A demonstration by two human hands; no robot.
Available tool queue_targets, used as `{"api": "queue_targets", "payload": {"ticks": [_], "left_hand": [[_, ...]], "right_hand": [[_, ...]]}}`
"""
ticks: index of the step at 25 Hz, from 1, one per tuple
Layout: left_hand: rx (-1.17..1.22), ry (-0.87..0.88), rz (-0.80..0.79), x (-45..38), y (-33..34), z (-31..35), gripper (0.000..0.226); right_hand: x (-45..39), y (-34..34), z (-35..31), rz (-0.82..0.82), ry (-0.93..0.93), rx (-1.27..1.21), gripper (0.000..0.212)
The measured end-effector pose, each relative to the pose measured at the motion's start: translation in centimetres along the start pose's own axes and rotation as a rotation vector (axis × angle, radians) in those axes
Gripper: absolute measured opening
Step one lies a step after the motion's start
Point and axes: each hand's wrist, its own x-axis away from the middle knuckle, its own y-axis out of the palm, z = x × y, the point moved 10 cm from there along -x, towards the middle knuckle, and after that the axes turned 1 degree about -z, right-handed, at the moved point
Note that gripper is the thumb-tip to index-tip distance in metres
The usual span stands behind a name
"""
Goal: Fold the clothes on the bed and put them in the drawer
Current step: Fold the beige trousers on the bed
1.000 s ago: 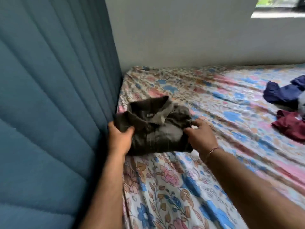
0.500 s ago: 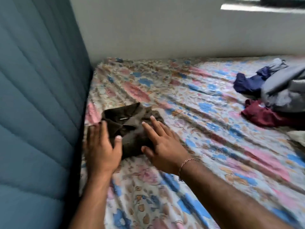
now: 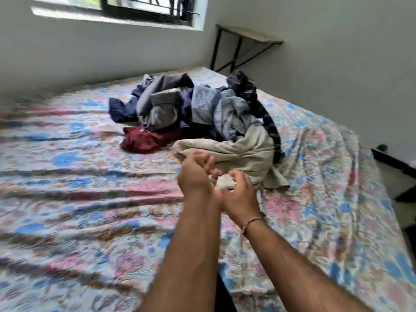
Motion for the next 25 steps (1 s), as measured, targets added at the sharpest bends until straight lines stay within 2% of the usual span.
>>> {"api": "queue_targets", "payload": {"ticks": [2,5,7,9,10,12,13,15,16,17,18,19,21,23,24,25], "left_hand": [[-0.153,-0.004,0.060,-1.5,-0.2,-4.2,0.017],[-0.377,0.117,0.177,-4.1,-3.0,-4.0,0.019],[-0.492,0.149,0.321,-5.7,-6.2,-2.9,0.019],[-0.581,0.109,0.399,-6.5,-8.5,-3.0,0.030],[-0.602,0.097,0.372,-6.9,-8.7,-3.4,0.034],[-0.586,0.075,0.203,-7.5,-6.8,-4.6,0.038],[-0.551,0.041,0.094,-7.5,-5.2,-5.5,0.042],[-0.502,-0.036,-0.092,-6.7,-2.2,-7.3,0.068],[-0.524,-0.056,-0.155,-6.2,-1.1,-8.0,0.081],[-0.575,-0.045,-0.231,-5.4,0.1,-8.6,0.083],[-0.658,-0.002,-0.326,-4.0,1.8,-9.1,0.074],[-0.733,0.067,-0.430,-2.8,3.3,-9.1,0.059],[-0.825,0.186,-0.663,0.4,6.2,-8.8,0.037],[-1.011,0.341,-0.926,4.1,8.0,-9.0,0.042],[-1.212,0.449,-1.061,5.9,8.4,-10.2,0.047],[-1.444,0.552,-1.189,7.7,8.4,-12.6,0.056]], "right_hand": [[-0.7,-2.3,3.3,-0.015,-0.029,0.297,0.058],[-2.1,0.0,4.0,-0.197,-0.262,0.692,0.072],[-3.0,2.6,3.4,-0.290,-0.350,0.748,0.055],[-4.0,2.2,3.5,-0.252,-0.224,0.623,0.040],[-4.5,1.0,4.1,-0.205,-0.125,0.493,0.036],[-4.1,-1.6,6.0,-0.175,0.017,0.244,0.017],[-3.5,-2.9,7.0,-0.187,0.076,0.076,0.019],[-1.6,-5.7,9.4,-0.125,0.244,-0.316,0.039],[-0.4,-7.2,10.2,-0.072,0.305,-0.503,0.036],[0.9,-8.6,10.8,-0.033,0.345,-0.649,0.028],[2.7,-10.2,11.4,-0.027,0.371,-0.774,0.023],[4.3,-11.0,11.4,-0.061,0.383,-0.899,0.030],[8.0,-12.5,11.8,-0.192,0.384,-1.138,0.065],[11.9,-14.4,12.2,-0.300,0.350,-1.349,0.066],[13.5,-15.7,12.9,-0.291,0.355,-1.421,0.061],[15.4,-17.2,14.4,-0.215,0.406,-1.482,0.058]]}}
